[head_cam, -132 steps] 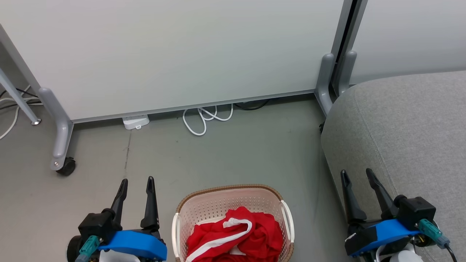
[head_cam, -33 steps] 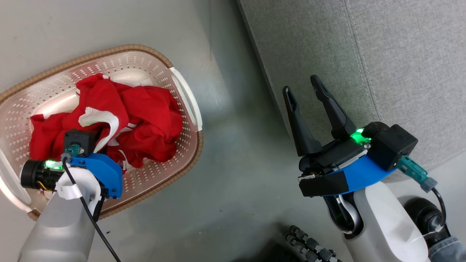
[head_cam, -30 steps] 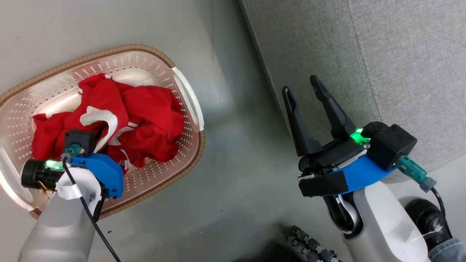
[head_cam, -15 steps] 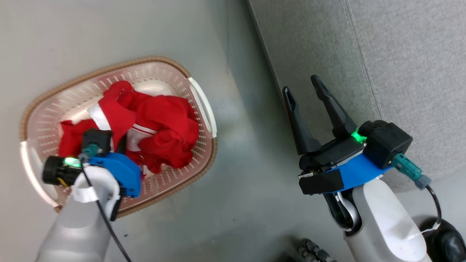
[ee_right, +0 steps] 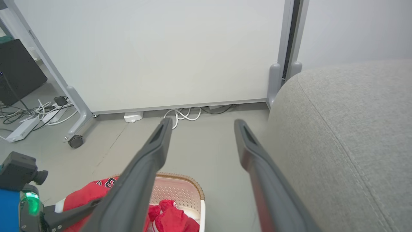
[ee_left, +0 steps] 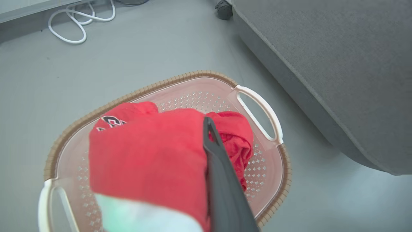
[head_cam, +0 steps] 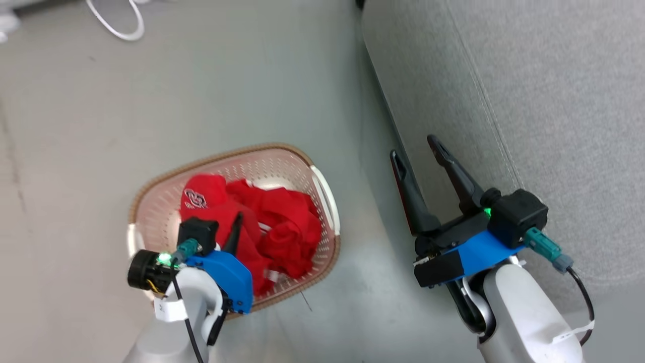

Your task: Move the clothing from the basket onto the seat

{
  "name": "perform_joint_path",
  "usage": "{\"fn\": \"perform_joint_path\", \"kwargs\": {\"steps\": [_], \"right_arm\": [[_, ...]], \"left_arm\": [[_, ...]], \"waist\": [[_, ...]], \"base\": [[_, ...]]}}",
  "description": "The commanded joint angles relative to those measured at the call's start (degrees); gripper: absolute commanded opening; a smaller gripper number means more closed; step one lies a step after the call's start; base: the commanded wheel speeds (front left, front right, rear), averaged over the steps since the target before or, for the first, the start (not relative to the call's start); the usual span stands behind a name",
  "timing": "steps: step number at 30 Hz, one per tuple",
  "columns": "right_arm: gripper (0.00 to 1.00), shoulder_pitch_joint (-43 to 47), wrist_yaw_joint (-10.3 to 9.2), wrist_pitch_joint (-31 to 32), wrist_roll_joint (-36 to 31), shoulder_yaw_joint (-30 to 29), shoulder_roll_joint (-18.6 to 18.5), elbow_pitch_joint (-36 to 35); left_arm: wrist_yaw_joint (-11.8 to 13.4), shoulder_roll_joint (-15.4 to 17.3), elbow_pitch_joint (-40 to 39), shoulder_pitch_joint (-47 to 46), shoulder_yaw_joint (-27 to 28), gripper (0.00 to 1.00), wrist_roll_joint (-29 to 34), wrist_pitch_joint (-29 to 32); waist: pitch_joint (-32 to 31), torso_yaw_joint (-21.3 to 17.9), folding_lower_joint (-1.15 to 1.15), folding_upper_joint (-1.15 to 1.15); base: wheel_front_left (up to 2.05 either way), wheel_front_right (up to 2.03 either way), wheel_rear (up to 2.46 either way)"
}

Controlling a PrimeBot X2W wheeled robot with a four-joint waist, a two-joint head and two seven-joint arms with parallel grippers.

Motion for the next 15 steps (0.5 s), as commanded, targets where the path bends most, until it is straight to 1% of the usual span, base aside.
{"fn": "perform_joint_path", "kwargs": {"steps": [1,15], "right_arm": [[1.00,1.19,0.01,-0.23,-0.35,-0.05,-0.18,0.54],[1.00,7.81,0.01,-0.23,0.37,-1.38,-0.16,5.01]], "left_arm": [[-0.43,-0.33,-0.89,1.18,-0.50,0.00,-0.47,-0.27],[-0.27,-1.43,-9.61,8.67,-2.66,0.00,-2.80,-0.28]], "waist": [[-5.32,3.39,0.01,0.00],[-20.55,8.17,0.01,0.00]], "base": [[0.00,0.00,0.00],[0.00,0.00,0.00]]}}
